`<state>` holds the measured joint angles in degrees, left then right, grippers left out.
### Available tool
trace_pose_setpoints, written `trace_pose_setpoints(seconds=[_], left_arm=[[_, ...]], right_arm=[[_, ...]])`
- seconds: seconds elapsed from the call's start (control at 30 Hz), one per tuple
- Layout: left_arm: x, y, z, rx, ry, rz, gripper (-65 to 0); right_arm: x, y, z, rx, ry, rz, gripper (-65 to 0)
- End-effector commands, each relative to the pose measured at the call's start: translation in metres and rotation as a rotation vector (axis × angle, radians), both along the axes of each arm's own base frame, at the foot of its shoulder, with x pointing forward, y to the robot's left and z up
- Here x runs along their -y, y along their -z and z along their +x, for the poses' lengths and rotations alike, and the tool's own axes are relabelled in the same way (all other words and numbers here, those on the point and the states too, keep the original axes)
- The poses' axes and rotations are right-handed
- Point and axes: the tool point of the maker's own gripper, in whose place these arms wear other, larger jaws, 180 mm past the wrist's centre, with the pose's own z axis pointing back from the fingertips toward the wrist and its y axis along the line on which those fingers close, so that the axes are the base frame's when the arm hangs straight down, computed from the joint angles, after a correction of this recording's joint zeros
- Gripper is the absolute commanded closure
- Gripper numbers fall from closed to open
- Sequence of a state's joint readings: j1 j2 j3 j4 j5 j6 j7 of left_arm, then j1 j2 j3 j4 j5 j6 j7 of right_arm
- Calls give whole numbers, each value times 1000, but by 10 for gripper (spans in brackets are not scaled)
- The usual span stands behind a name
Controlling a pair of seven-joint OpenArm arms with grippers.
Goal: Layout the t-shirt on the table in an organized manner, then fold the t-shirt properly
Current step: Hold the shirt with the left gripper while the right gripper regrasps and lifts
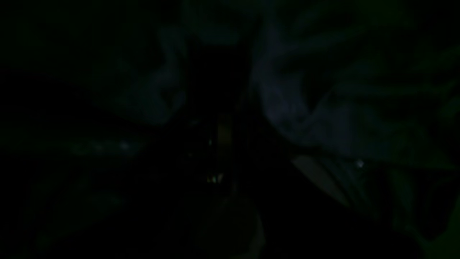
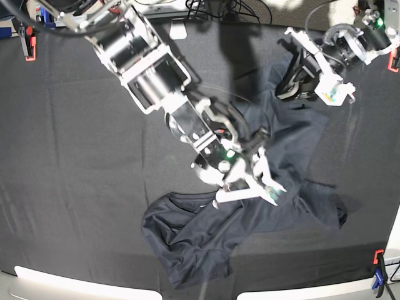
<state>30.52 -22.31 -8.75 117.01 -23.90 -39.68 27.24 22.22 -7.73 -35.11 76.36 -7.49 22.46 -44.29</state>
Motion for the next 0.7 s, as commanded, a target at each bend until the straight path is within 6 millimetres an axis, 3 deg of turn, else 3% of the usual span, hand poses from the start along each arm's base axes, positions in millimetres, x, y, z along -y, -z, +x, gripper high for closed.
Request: trace_pose_setpoints(seconds=[0.0,0.2,0.5,0.67], left_arm=[[2,-11,3,37,8,-25,-42],[2,-12,3,40,8,-29,-42],[2,-12,3,40,8,-29,-42],[2,-12,3,40,8,-29,-42]], right_arm=[[3,-21,4,50,4,19,0],[44,-29,-56,68,28,29,0],[81,2,-169,-80,18,30,0],[92,25,-205,-180,16,-13,0]])
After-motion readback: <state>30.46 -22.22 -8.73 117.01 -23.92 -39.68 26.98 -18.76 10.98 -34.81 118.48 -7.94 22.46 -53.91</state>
